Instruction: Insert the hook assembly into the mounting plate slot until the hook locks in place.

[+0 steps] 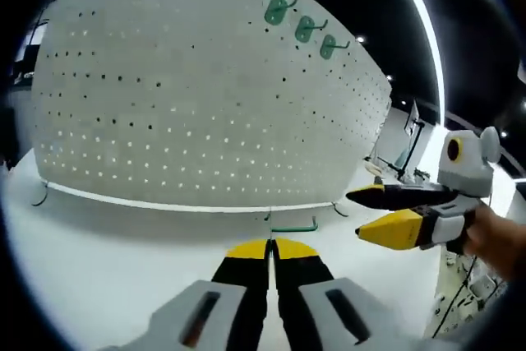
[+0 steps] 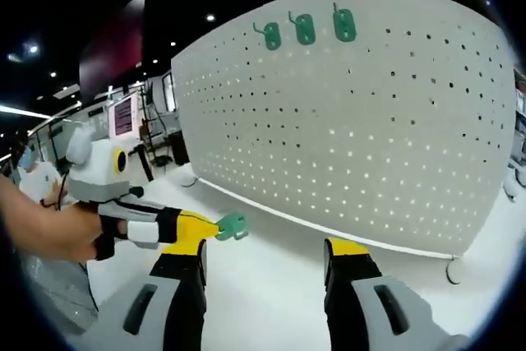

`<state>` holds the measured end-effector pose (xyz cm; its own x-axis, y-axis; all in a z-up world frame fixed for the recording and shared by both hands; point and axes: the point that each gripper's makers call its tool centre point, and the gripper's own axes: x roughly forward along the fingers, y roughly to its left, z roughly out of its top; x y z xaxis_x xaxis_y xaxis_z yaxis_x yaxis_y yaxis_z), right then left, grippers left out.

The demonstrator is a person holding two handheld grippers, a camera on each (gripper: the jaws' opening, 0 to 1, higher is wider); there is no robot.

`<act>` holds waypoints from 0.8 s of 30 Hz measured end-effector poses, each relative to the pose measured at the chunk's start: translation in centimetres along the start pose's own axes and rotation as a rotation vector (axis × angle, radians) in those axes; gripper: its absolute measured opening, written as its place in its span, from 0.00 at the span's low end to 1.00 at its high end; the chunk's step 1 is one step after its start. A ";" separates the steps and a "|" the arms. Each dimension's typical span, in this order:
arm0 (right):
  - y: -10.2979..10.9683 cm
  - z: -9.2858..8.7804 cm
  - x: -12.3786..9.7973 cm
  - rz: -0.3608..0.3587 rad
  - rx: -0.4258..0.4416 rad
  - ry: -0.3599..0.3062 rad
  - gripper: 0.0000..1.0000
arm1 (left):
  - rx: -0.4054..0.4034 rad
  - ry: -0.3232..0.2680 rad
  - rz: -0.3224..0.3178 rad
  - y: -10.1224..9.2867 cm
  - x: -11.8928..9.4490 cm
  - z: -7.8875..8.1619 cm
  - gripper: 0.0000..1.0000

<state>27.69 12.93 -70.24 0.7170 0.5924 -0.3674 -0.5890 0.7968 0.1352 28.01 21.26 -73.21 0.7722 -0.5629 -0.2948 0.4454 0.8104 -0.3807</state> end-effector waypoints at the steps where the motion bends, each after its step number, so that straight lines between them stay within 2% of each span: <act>1: 0.4 0.3 -0.1 0.004 0.010 -0.004 0.55 | 0.006 -0.006 -0.001 0.0 -0.5 0.3 0.02; 8: 3.2 2.3 -1.0 0.053 0.101 -0.025 0.48 | 0.018 -0.085 0.000 0.1 -4.1 2.8 0.02; 16: 7.0 3.6 -2.9 0.155 0.237 -0.030 0.39 | 0.031 -0.146 -0.020 -0.7 -7.3 4.4 0.02; 18: 7.9 3.8 -3.4 0.190 0.294 -0.030 0.34 | 0.042 -0.164 -0.027 -1.2 -8.3 4.8 0.02; 21: 9.2 4.7 -4.3 0.241 0.431 -0.053 0.27 | 0.045 -0.187 -0.040 -1.7 -9.4 5.3 0.02; 24: 10.4 5.4 -4.7 0.277 0.516 -0.075 0.22 | 0.046 -0.209 -0.054 -2.5 -10.3 5.7 0.02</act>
<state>20.16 19.04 -62.14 0.5981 0.7784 -0.1908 -0.5138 0.5551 0.6541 21.54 25.96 -64.21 0.8220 -0.5631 -0.0852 0.5047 0.7894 -0.3494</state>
